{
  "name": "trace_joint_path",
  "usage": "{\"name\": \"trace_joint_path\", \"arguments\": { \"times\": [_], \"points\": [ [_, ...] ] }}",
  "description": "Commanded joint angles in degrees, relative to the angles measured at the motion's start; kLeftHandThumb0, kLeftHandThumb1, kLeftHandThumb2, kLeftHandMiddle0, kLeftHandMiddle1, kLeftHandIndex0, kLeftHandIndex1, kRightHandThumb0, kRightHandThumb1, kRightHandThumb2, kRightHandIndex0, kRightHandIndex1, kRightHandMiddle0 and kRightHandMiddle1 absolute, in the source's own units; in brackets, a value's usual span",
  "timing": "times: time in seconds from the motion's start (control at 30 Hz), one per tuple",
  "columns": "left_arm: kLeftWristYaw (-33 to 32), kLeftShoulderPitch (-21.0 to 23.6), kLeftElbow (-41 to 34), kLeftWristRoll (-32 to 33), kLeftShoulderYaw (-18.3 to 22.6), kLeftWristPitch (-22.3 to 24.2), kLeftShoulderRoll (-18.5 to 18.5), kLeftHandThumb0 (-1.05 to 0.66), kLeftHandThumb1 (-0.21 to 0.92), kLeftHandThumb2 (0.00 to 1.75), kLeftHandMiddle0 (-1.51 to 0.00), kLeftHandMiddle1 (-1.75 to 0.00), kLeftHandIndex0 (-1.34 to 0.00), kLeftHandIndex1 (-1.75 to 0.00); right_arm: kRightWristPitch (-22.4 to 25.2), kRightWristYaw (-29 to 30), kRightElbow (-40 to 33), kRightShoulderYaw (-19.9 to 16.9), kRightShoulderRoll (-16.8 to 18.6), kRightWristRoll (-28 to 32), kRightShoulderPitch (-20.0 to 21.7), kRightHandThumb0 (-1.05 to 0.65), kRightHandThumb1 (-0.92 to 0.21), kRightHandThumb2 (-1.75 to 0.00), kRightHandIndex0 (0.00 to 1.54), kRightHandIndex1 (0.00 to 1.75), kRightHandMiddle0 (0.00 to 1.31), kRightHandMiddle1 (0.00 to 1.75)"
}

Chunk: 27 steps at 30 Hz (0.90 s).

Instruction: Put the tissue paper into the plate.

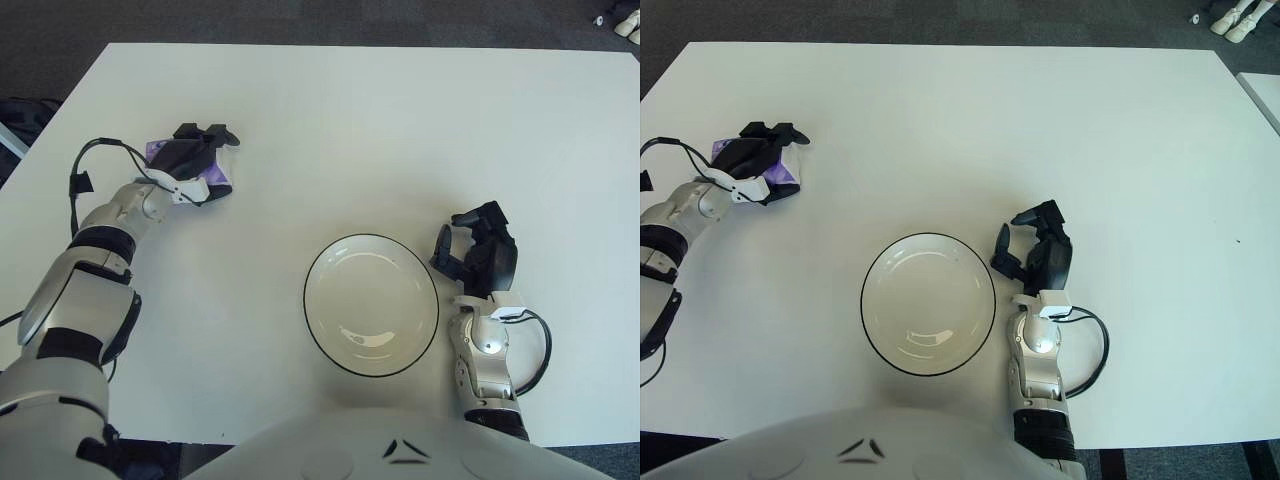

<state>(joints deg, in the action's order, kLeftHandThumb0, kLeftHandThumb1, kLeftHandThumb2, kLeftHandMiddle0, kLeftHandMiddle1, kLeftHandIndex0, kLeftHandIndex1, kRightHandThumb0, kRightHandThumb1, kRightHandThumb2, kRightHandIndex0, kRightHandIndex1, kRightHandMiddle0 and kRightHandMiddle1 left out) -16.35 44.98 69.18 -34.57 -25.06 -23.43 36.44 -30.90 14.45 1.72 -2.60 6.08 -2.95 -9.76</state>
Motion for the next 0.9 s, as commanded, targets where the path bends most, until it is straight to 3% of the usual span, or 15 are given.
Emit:
{"name": "trace_joint_path", "arguments": {
  "times": [0.0, 0.1, 0.23, 0.57, 0.87],
  "points": [
    [0.46, -6.31, 4.73, -2.73, -2.66, 2.85, -3.09, -0.04, 0.08, 1.51, -0.70, -1.74, -0.66, -1.56, 0.01, -0.27, 3.10, -0.75, 0.02, -0.22, -3.52, -0.48, -0.32, -1.33, 1.11, 1.75, 0.61, 1.75],
    [-1.79, -6.57, 4.98, -2.30, -2.26, 2.80, -3.50, -0.01, 0.03, 1.61, -0.75, -1.75, -0.69, -1.65, -0.41, -0.29, 3.32, -0.89, 0.02, -0.29, -3.34, -0.49, -0.31, -1.34, 1.13, 1.75, 0.62, 1.75],
    [-4.61, -7.04, 5.11, -1.63, -1.64, 2.79, -4.20, 0.00, -0.02, 1.65, -0.85, -1.62, -0.70, -1.73, 0.03, -0.19, 3.20, -0.93, 0.01, -0.51, -3.35, -0.49, -0.31, -1.34, 1.13, 1.75, 0.62, 1.75],
    [-7.37, -7.51, 5.66, 0.23, 0.23, 2.87, -5.30, 0.00, -0.13, 1.71, -1.01, -1.43, -0.78, -1.75, 0.85, -0.39, 2.88, -0.91, 0.09, -0.31, -3.51, -0.48, -0.32, -1.32, 1.11, 1.75, 0.61, 1.75],
    [-9.40, -7.80, 5.92, 1.71, 1.81, 2.40, -5.85, 0.00, -0.14, 1.73, -1.02, -1.45, -0.76, -1.75, 0.71, -0.65, 2.53, -0.74, 0.20, 0.05, -3.46, -0.48, -0.32, -1.32, 1.11, 1.75, 0.61, 1.75]
  ]
}}
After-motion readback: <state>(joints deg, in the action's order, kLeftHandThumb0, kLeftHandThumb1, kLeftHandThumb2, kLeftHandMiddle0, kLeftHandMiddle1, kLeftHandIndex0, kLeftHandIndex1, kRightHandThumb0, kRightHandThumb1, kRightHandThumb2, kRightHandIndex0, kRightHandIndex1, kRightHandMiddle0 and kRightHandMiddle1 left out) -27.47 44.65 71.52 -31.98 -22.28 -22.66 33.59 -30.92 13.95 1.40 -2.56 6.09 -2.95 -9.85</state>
